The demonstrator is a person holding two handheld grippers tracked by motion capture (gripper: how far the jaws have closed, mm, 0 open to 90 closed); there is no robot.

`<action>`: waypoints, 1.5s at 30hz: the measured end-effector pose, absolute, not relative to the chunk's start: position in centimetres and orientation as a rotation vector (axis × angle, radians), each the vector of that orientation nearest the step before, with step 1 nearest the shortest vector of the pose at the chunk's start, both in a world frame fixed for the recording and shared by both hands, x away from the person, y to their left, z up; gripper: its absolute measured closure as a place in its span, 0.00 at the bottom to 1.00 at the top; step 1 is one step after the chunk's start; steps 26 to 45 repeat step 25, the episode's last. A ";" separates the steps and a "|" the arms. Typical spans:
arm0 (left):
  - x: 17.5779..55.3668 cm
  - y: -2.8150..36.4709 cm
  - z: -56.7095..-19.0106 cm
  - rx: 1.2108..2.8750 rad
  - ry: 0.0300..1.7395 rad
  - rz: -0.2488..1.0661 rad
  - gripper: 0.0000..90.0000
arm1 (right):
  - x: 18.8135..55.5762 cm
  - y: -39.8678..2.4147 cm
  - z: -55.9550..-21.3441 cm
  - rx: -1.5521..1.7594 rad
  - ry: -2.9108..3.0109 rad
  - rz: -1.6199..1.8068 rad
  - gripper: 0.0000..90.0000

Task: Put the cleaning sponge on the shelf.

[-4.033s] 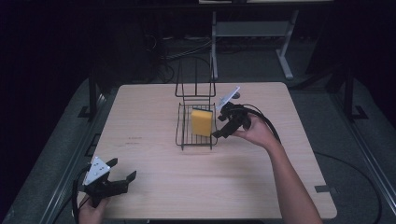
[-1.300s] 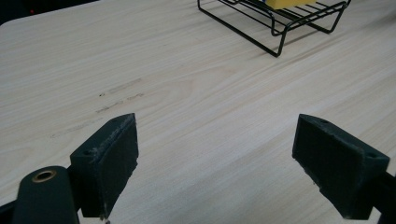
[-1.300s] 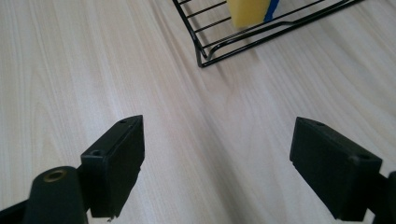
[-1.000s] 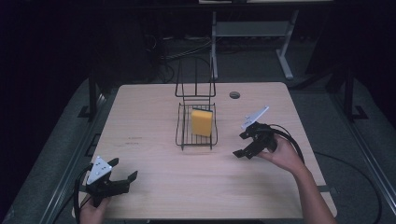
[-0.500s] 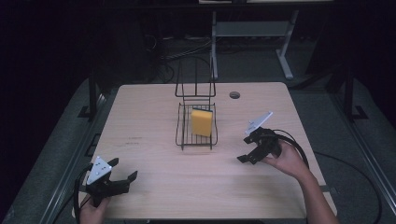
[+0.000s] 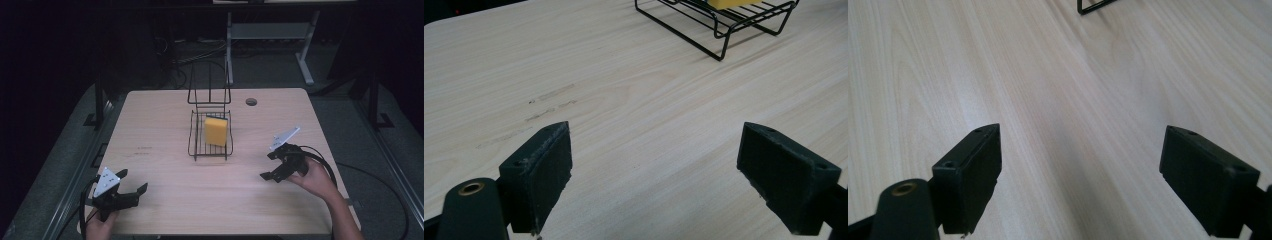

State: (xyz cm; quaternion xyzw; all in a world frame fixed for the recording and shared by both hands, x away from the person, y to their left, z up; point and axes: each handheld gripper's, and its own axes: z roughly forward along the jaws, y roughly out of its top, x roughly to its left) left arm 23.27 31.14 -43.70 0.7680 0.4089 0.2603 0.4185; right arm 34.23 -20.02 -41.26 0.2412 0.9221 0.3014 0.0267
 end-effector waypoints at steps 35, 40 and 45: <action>23.4 31.1 -43.8 1.928 1.024 0.659 0.15 | 31.0 -21.6 -42.6 0.788 2.805 0.961 0.18; 23.4 31.1 -43.8 1.928 1.024 0.659 0.15 | 31.0 -21.6 -42.6 0.788 2.805 0.961 0.18; 23.4 31.1 -43.8 1.928 1.024 0.659 0.15 | 31.0 -21.6 -42.6 0.788 2.805 0.961 0.18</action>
